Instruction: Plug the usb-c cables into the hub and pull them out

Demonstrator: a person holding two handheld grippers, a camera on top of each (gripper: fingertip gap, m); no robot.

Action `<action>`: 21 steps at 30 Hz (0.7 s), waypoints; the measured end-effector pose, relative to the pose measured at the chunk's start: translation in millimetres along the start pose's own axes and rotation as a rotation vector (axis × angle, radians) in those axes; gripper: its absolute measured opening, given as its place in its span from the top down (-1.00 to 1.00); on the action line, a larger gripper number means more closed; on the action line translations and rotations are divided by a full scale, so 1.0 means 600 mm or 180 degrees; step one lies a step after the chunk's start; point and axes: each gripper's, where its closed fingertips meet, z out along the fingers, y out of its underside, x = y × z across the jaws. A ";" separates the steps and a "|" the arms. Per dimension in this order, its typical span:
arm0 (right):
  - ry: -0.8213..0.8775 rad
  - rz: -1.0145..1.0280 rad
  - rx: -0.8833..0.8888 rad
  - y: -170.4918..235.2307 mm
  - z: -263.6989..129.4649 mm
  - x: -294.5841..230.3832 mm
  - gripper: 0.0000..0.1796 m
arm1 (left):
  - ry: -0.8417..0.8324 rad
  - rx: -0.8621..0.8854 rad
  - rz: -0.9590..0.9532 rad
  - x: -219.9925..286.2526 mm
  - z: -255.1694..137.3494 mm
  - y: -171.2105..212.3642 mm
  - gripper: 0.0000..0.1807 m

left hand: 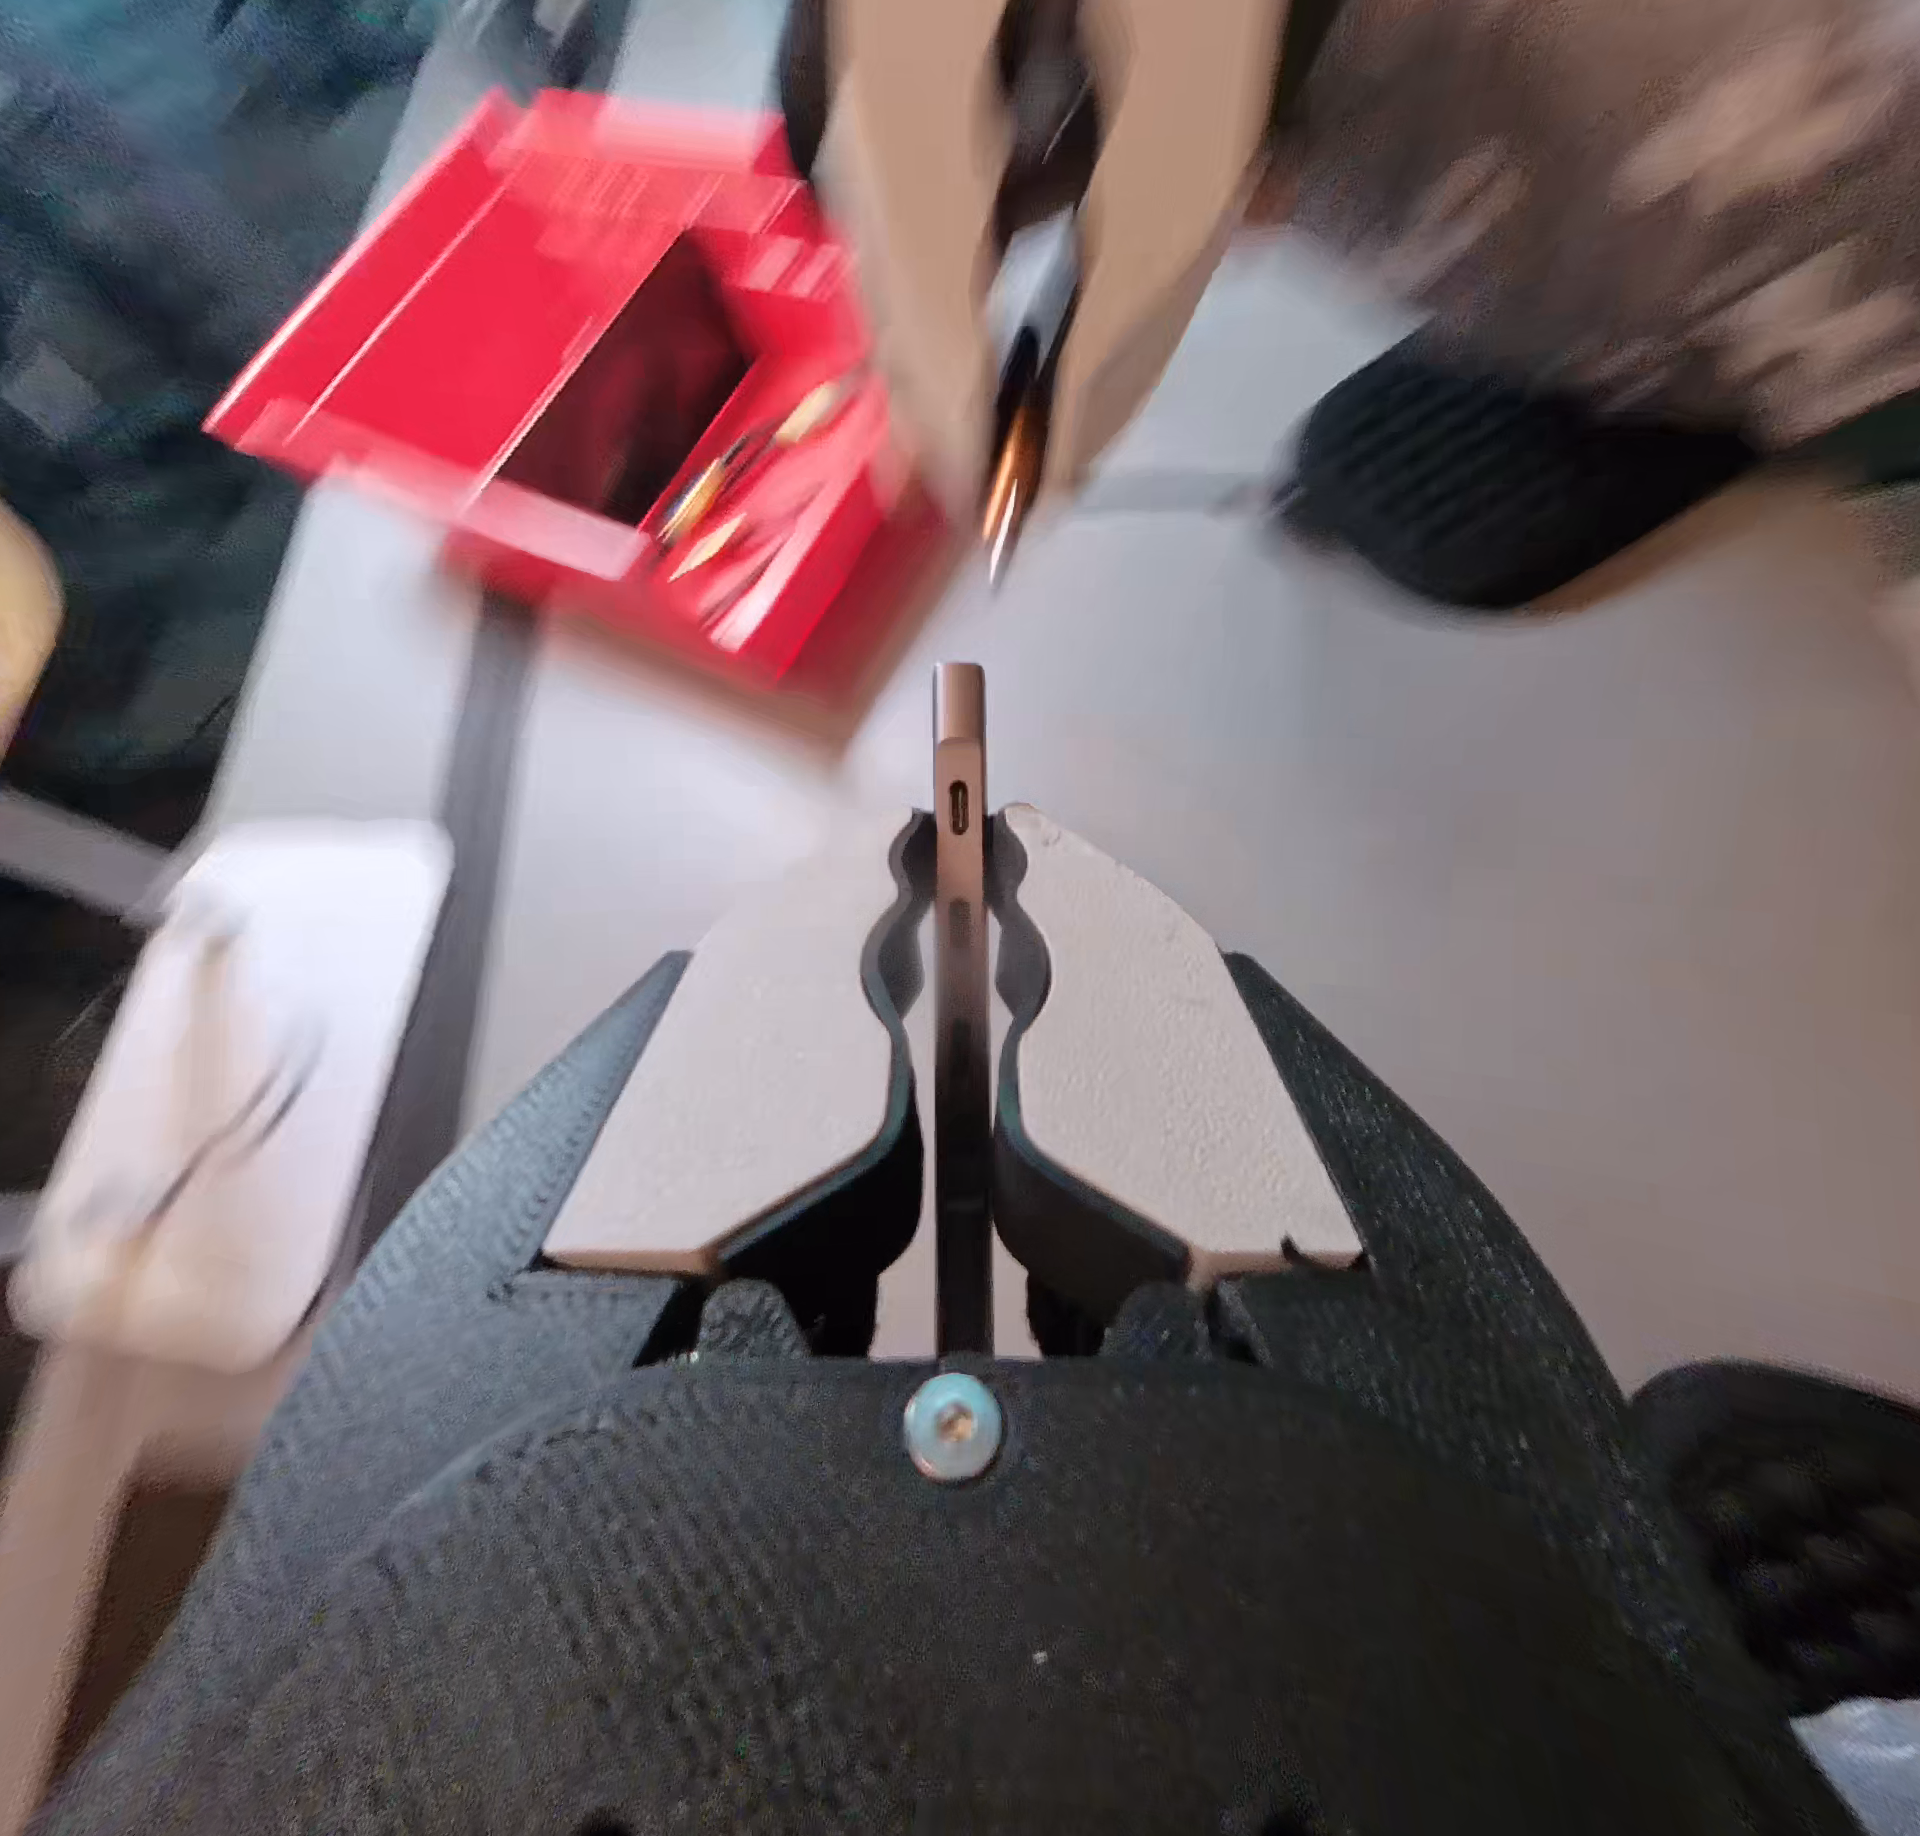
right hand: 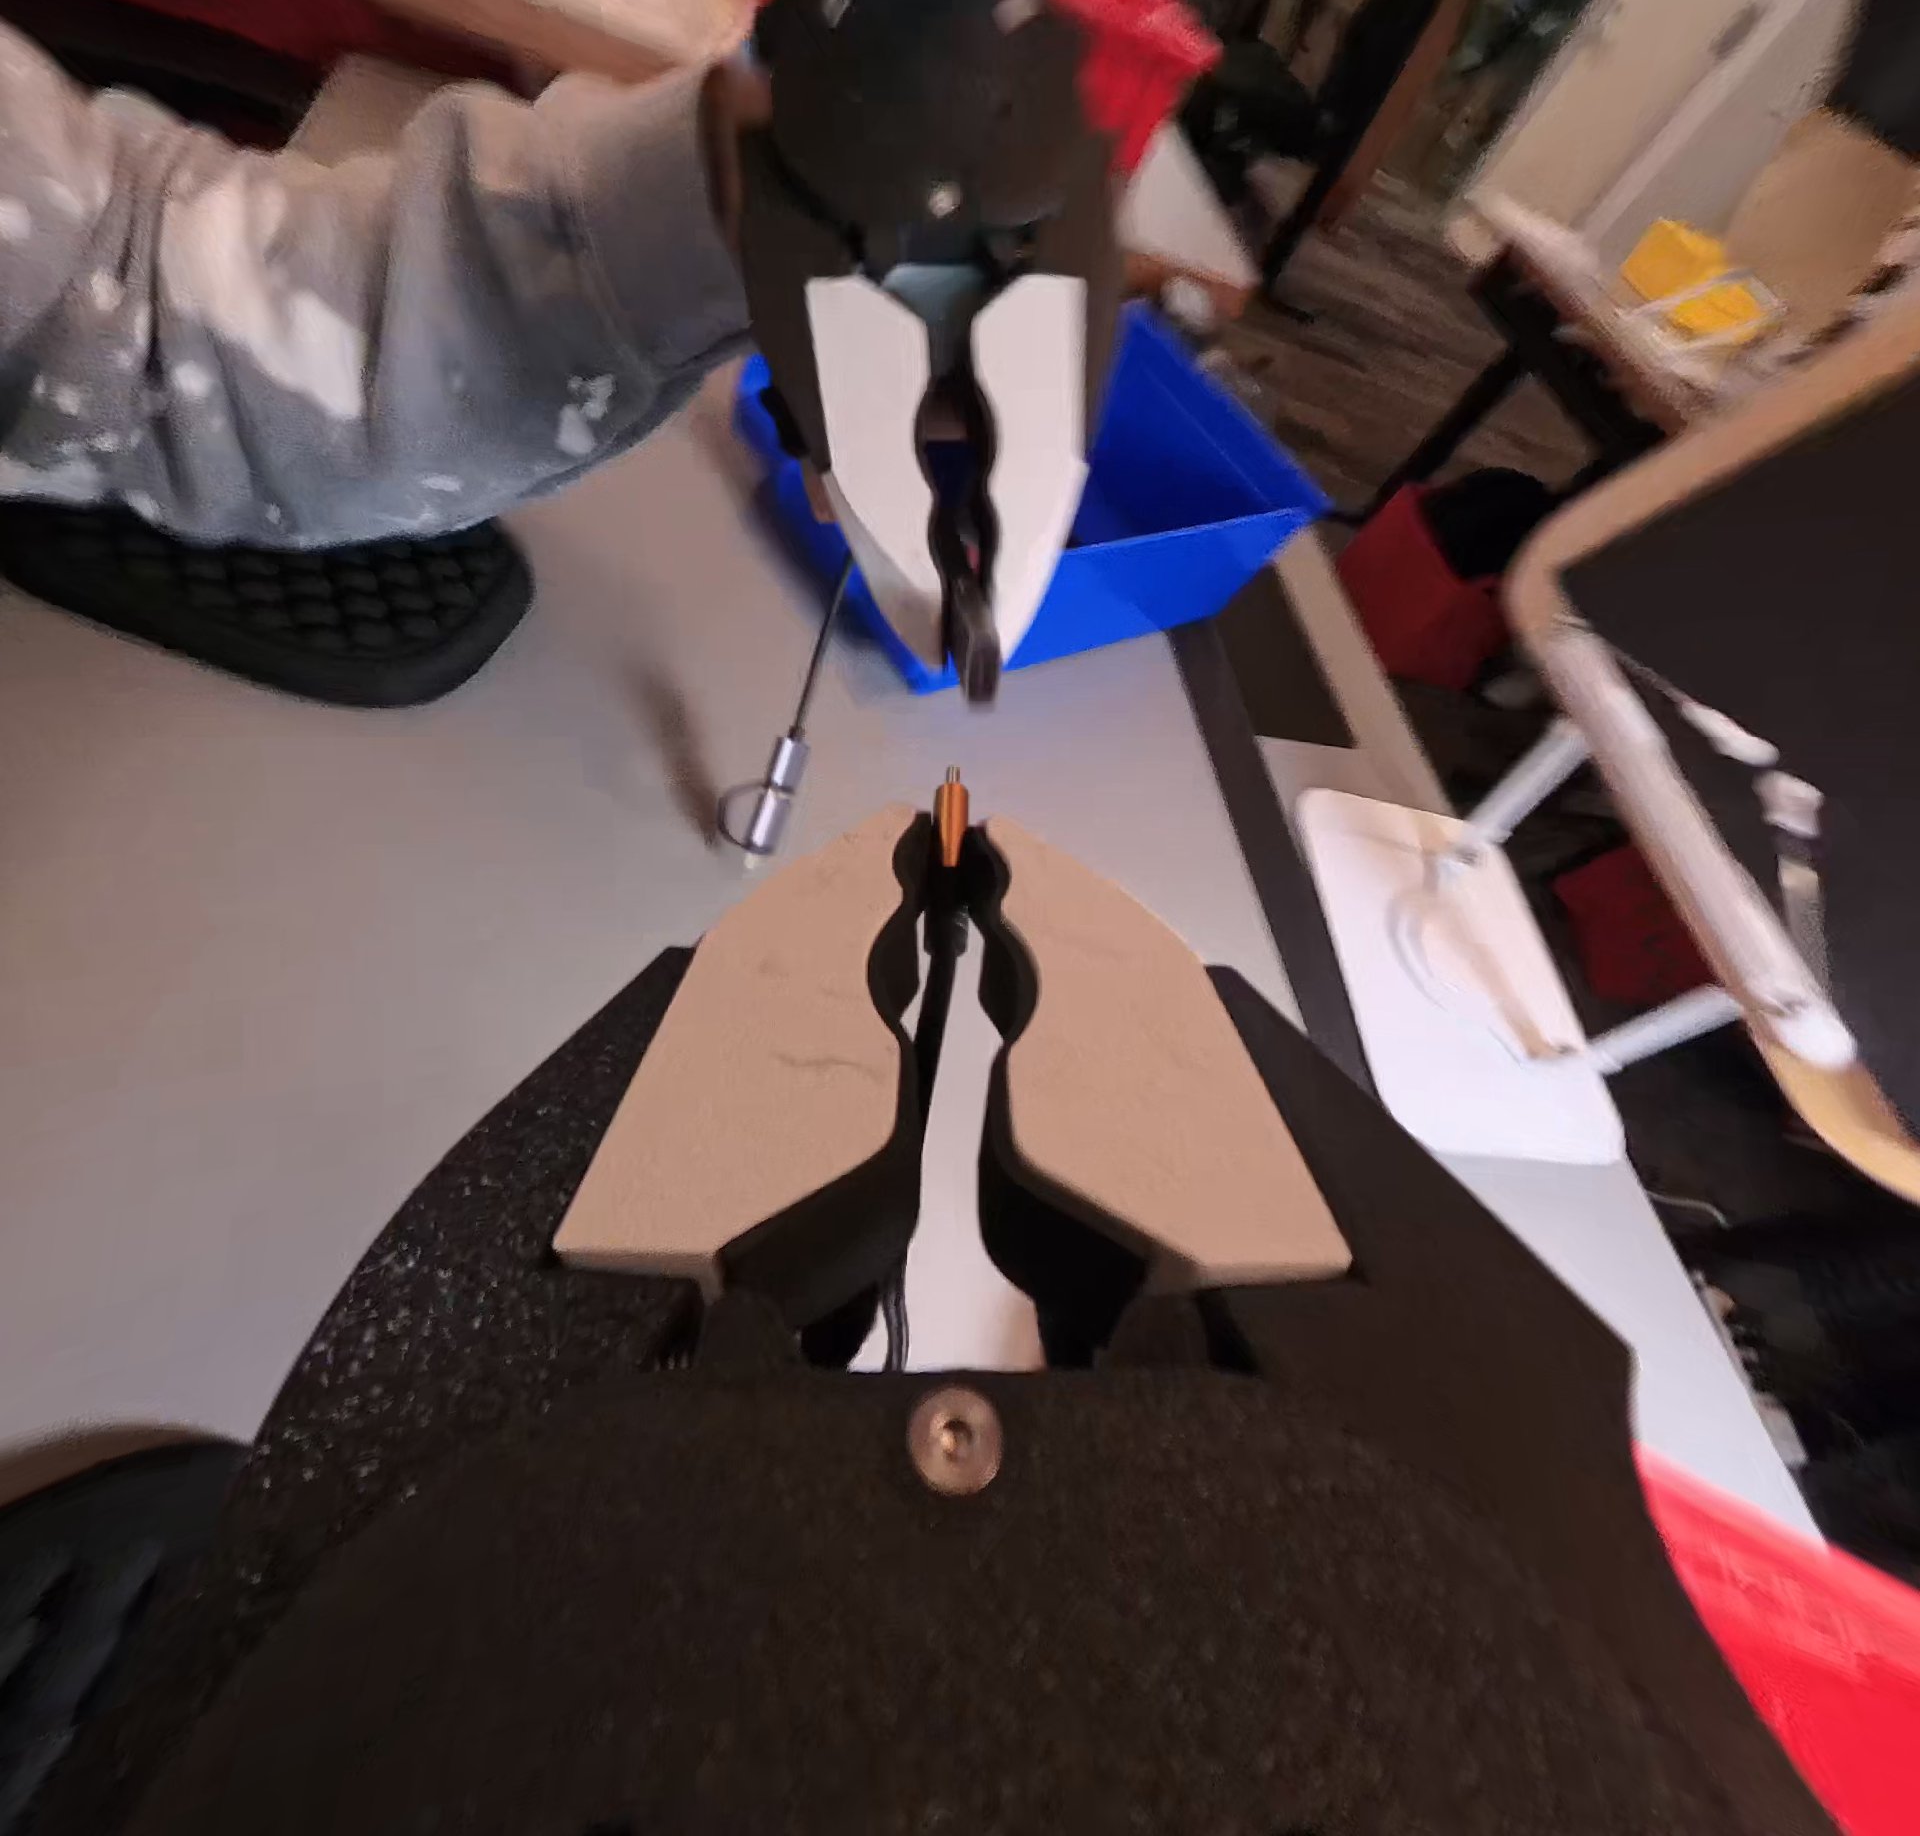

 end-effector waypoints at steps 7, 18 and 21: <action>0.1023 0.0220 0.0393 -0.016 -0.131 0.110 0.93 | -0.0036 0.0577 -0.0463 -0.032 -0.061 0.001 0.89; 0.2107 -0.0220 0.0044 -0.051 -0.187 0.356 0.93 | -0.0400 0.0697 -0.0464 -0.056 -0.059 -0.017 0.89; 0.1960 -0.0072 -0.0407 0.043 -0.162 0.347 0.93 | -0.0336 0.0656 -0.0465 -0.051 -0.059 -0.014 0.89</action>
